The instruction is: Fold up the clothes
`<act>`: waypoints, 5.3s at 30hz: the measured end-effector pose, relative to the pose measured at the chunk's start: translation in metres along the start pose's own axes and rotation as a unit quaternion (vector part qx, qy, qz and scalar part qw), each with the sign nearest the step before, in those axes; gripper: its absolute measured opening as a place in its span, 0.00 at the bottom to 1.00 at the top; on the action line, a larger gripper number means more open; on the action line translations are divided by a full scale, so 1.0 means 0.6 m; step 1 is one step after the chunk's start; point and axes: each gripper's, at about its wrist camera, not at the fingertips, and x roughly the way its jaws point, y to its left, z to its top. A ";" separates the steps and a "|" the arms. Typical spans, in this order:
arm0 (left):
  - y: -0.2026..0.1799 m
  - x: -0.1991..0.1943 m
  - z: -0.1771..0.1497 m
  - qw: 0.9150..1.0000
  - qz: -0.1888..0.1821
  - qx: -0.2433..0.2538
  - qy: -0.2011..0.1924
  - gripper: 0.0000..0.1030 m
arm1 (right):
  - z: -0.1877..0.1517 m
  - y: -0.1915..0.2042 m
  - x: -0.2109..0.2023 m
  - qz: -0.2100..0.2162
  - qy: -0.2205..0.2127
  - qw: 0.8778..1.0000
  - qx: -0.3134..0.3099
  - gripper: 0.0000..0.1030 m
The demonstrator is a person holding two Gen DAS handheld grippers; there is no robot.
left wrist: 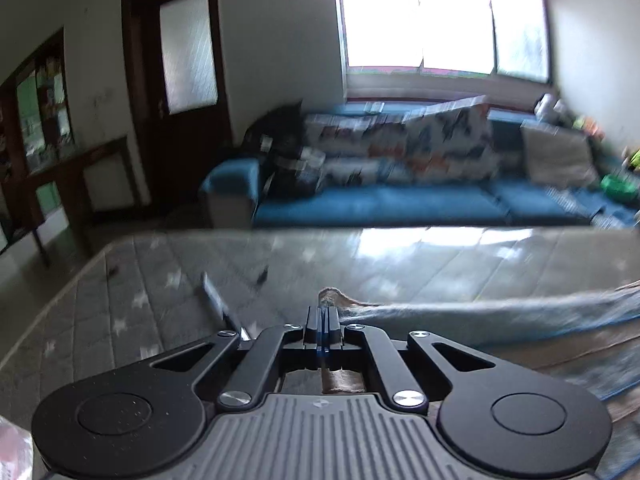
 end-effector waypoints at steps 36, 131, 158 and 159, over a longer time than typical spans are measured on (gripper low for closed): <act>0.059 -0.187 -0.176 0.988 -0.133 -0.041 0.072 0.08 | -0.194 0.067 -0.245 0.081 0.052 0.991 -0.092 0.45; 0.090 -0.411 -0.271 0.995 0.005 -0.030 0.098 0.34 | -0.276 0.364 -0.379 0.313 -0.014 0.881 -0.354 0.58; 0.185 -0.346 -0.279 0.982 0.064 -0.149 0.094 0.10 | -0.270 0.415 -0.376 0.424 0.045 0.845 -0.323 0.58; 0.187 -0.349 -0.282 0.981 0.063 -0.156 0.094 0.10 | -0.268 0.414 -0.377 0.426 0.044 0.846 -0.318 0.58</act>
